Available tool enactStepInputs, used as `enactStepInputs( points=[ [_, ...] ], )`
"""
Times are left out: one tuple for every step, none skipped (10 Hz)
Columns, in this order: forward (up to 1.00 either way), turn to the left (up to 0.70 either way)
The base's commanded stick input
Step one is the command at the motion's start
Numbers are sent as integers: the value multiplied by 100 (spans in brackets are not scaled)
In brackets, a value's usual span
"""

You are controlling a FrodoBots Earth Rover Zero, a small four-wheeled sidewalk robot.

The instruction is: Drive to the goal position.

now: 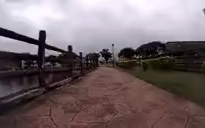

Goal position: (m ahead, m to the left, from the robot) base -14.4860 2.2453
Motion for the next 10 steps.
enactStepInputs(
  points=[
    [100,0],
    [100,0],
    [100,0],
    [100,0],
    [100,0],
    [100,0],
    [100,0],
    [100,0],
    [100,0],
    [100,0]
  ],
)
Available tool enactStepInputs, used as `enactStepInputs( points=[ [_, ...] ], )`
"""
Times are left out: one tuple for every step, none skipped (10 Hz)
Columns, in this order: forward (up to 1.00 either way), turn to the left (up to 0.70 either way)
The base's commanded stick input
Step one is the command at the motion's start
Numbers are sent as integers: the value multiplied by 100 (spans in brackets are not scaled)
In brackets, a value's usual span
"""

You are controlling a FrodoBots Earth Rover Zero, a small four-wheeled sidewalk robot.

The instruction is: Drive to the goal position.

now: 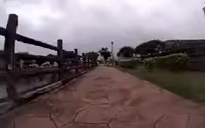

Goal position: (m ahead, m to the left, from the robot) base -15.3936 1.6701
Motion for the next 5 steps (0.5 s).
enactStepInputs(
  points=[
    [100,0],
    [100,0],
    [100,0],
    [100,0],
    [100,0]
  ],
)
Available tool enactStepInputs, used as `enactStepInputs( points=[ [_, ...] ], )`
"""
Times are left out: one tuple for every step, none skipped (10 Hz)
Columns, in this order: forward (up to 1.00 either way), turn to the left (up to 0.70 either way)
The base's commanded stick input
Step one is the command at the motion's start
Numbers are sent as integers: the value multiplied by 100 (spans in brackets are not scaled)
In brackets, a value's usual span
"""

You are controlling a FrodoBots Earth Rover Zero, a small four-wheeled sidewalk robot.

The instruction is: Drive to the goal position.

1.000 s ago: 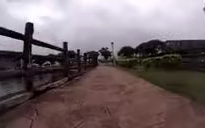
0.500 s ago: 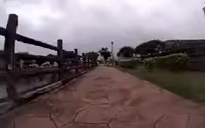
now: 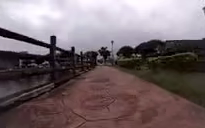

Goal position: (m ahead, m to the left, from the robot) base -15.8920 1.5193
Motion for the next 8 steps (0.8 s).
enactStepInputs(
  points=[
    [100,0],
    [100,0],
    [100,0],
    [100,0],
    [100,0],
    [100,0],
    [100,0],
    [100,0]
  ],
)
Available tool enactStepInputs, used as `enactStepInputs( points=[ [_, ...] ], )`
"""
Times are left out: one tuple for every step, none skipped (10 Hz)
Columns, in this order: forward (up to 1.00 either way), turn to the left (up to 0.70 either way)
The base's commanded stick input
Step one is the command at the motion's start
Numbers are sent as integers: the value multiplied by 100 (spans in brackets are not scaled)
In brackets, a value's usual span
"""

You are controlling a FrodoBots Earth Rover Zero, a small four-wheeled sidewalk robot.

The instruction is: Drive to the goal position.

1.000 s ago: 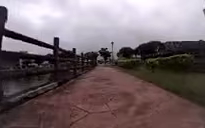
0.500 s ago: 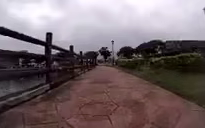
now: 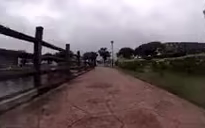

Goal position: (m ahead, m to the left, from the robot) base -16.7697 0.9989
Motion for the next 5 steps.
enactStepInputs(
  points=[
    [100,0],
    [100,0],
    [100,0],
    [100,0],
    [100,0]
  ],
)
